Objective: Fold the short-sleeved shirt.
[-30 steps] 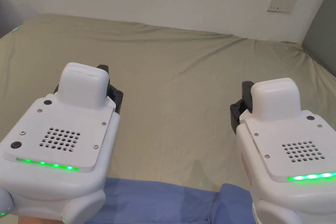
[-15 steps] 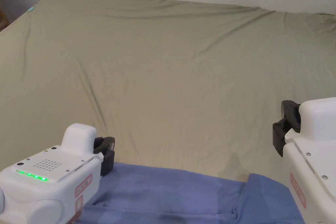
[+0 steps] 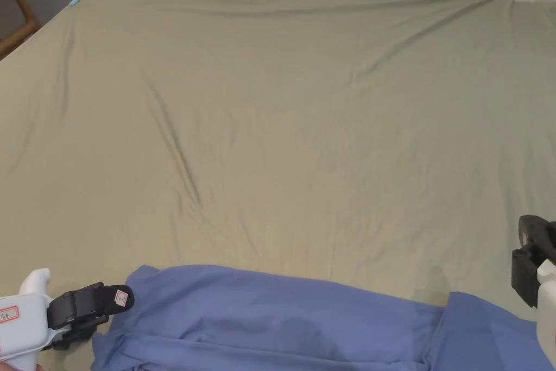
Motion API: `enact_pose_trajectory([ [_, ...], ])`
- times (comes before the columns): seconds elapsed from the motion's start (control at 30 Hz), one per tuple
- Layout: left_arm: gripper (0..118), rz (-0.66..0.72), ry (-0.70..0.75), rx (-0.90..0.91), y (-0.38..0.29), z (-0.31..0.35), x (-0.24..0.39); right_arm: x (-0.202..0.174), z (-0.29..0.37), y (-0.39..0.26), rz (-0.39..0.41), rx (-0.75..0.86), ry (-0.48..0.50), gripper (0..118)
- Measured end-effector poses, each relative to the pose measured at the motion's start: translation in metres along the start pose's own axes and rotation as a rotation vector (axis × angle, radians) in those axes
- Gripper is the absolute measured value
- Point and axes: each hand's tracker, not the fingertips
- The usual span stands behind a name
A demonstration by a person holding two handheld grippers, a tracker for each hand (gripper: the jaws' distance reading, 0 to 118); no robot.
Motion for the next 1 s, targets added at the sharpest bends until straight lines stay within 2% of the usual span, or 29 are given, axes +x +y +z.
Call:
enact_pose_trajectory([
  [0.07,117,-0.038,-0.085,0.023,-0.002,-0.003,0.006,-0.003,0.003,0.001,-0.011,-0.006,0.014,2],
  [0.13,117,0.023,-0.146,-0.043,-0.006,-0.016,0.012,-0.006,0.005,0.003,-0.007,-0.007,0.019,2],
  [0.23,116,-0.017,-0.173,-0.040,-0.011,-0.030,0.029,-0.008,0.008,0.005,-0.001,-0.003,0.029,2],
  [0.27,110,0.038,-0.199,-0.080,-0.014,-0.039,0.029,-0.009,0.009,0.006,0.000,-0.001,0.031,2],
  [0.3,86,0.103,-0.184,-0.090,-0.021,-0.051,0.029,-0.009,0.011,0.007,0.001,0.002,0.033,2],
  [0.33,33,0.089,-0.105,-0.086,-0.028,-0.061,0.032,-0.010,0.012,0.008,0.002,0.005,0.036,2],
  [0.37,11,-0.006,0.040,-0.088,-0.031,-0.068,0.030,-0.010,0.013,0.009,0.002,0.007,0.036,2],
  [0.4,10,-0.030,-0.051,-0.036,-0.033,-0.064,0.028,-0.009,0.014,0.010,0.003,0.009,0.036,2],
  [0.43,10,0.030,-0.107,0.006,-0.029,-0.056,0.028,-0.008,0.017,0.011,0.003,0.012,0.034,2],
  [0.47,10,0.049,-0.054,0.013,-0.030,-0.054,0.029,-0.007,0.019,0.011,0.005,0.014,0.032,2],
  [0.53,9,0.021,-0.057,-0.004,-0.031,-0.052,0.035,-0.005,0.022,0.012,0.006,0.019,0.029,2],
  [0.7,9,-0.117,0.044,0.010,-0.027,-0.037,0.056,0.000,0.026,0.010,0.013,0.020,0.022,2],
  [1.0,8,-0.189,0.094,0.072,-0.003,0.010,0.071,0.000,0.030,0.010,0.001,0.027,0.024,2],
])
